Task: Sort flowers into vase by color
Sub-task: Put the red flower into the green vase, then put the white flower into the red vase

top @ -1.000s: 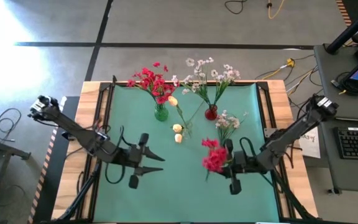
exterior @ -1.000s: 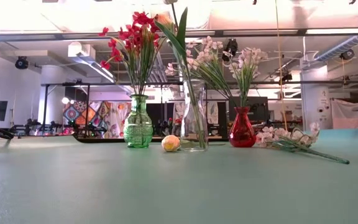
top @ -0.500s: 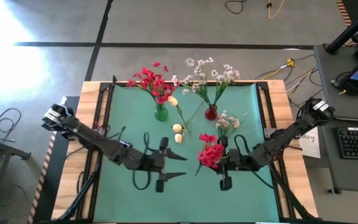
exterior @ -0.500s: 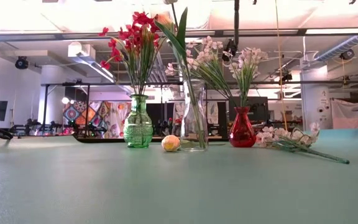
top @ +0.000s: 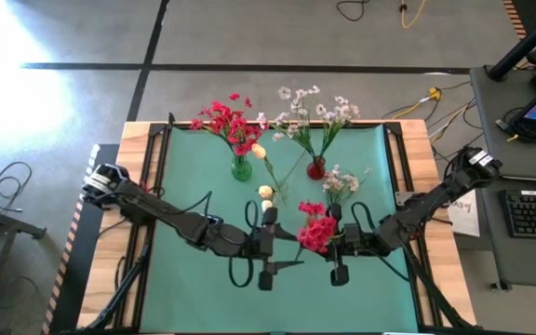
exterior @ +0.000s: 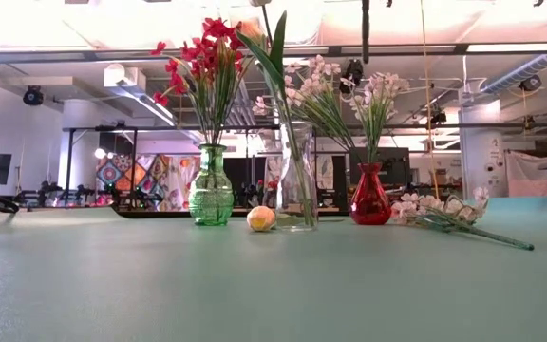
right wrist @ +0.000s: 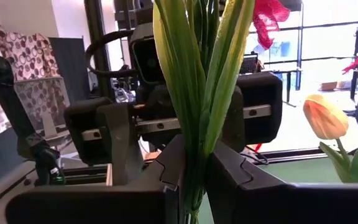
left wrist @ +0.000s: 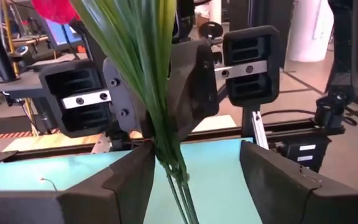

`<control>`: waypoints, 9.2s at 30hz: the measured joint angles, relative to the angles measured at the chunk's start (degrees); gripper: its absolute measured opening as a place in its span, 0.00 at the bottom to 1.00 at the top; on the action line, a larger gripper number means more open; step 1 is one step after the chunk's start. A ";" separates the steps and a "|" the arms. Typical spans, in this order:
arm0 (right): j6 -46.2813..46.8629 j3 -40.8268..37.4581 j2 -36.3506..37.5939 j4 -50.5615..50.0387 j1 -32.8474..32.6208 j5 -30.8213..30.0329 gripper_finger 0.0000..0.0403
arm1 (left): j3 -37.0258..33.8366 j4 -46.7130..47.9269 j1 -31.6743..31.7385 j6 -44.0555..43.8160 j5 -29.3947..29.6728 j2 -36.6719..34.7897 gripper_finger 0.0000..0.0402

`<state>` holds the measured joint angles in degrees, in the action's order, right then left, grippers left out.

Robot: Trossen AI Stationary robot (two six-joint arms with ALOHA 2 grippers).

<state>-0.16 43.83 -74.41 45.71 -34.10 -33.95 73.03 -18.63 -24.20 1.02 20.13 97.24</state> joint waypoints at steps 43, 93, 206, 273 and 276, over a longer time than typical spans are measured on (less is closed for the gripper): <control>3.63 -0.02 2.05 -1.98 -0.59 -0.05 0.47 | 1.16 7.61 1.93 -2.85 -0.20 -2.00 0.00; 10.99 -0.02 6.23 -15.14 2.34 -0.93 0.61 | -43.63 -12.05 28.31 3.21 14.45 -50.02 0.00; 13.70 -0.02 6.23 -15.45 2.93 -2.24 0.61 | -36.91 16.87 28.26 -10.54 15.20 -36.43 0.36; 88.95 2.98 -9.48 -85.71 20.59 16.39 0.55 | -12.41 76.67 4.28 -38.19 16.05 -46.43 0.44; 87.59 4.62 -12.03 -85.85 21.50 16.43 0.55 | -12.41 75.99 3.73 -38.13 16.86 -45.88 0.44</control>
<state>87.42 48.46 -86.44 -40.14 -12.61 -17.52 60.62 57.36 -20.47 -37.11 36.99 51.36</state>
